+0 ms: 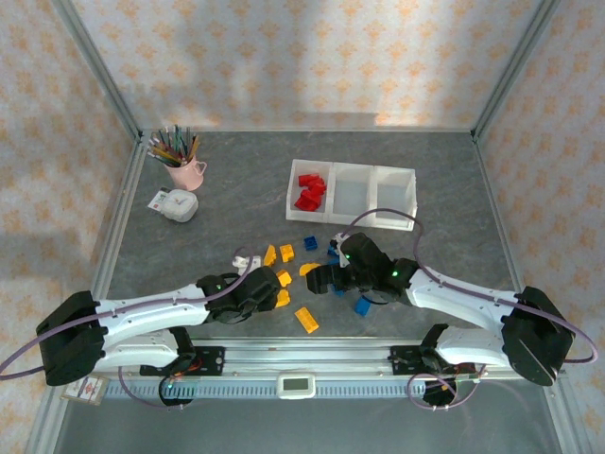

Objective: Sort the legos into containers by color
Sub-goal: Separate the legos at the bottom-center of the table, then pick up the lego from the middle-left of the table.

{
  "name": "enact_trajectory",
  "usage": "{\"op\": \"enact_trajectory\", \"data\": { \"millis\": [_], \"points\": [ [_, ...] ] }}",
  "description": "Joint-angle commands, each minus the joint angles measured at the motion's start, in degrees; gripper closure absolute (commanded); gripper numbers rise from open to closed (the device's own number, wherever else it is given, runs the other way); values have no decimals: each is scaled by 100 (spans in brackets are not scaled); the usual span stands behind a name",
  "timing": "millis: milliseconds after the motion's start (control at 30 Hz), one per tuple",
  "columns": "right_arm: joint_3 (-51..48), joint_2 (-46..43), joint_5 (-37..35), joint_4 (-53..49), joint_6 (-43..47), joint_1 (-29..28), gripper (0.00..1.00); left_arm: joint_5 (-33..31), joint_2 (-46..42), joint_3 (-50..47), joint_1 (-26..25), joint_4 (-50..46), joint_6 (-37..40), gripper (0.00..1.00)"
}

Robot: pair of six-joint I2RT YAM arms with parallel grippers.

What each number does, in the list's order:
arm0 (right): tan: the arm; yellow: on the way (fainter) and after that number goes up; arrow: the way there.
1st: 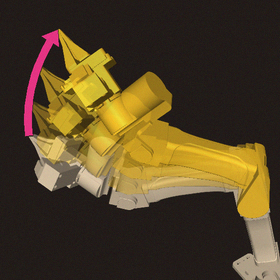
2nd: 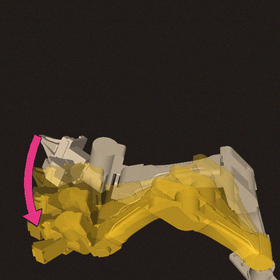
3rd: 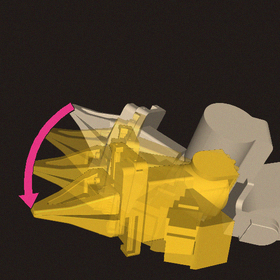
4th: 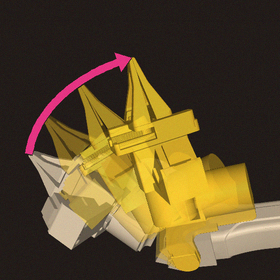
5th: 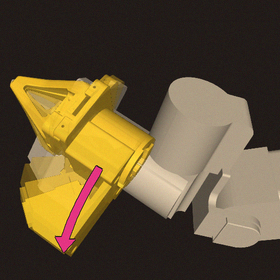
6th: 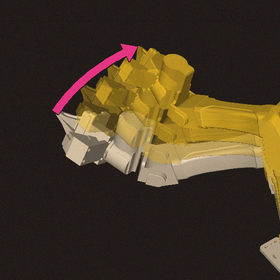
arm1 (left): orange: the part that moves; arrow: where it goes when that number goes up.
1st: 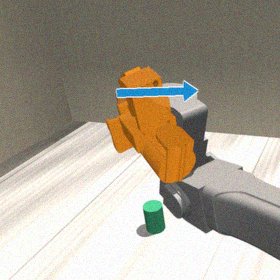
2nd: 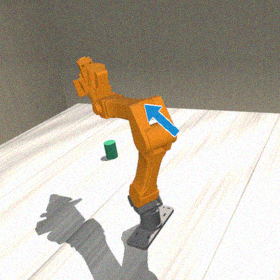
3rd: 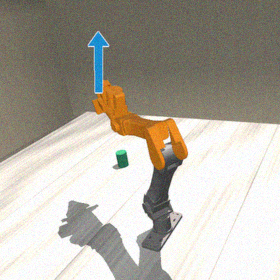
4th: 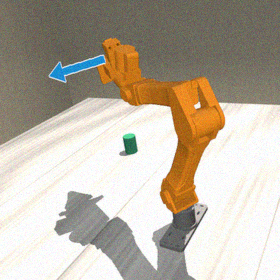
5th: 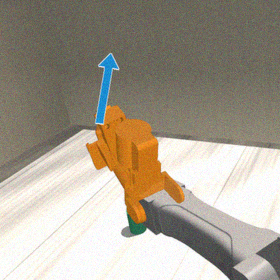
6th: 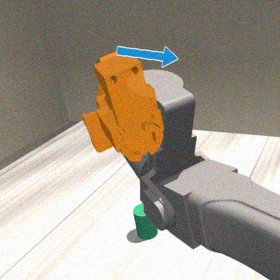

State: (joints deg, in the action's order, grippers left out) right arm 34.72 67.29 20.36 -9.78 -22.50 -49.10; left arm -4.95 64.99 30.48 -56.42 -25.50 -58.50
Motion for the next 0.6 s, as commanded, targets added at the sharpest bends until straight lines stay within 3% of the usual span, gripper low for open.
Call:
{"op": "enact_trajectory", "data": {
  "millis": [0, 333, 567],
  "points": [
    [125, 13, -182, 63, -26, -18, 0, -107, 37, -87, 10, -475, -17, 59],
    [198, 180, -155, 69, 8, -20, 0, -35, -312, -104, 9, -424, -169, 43],
    [213, 205, -171, 39, 17, -17, 0, -60, -110, -148, 9, -392, -271, 43]
  ]
}}
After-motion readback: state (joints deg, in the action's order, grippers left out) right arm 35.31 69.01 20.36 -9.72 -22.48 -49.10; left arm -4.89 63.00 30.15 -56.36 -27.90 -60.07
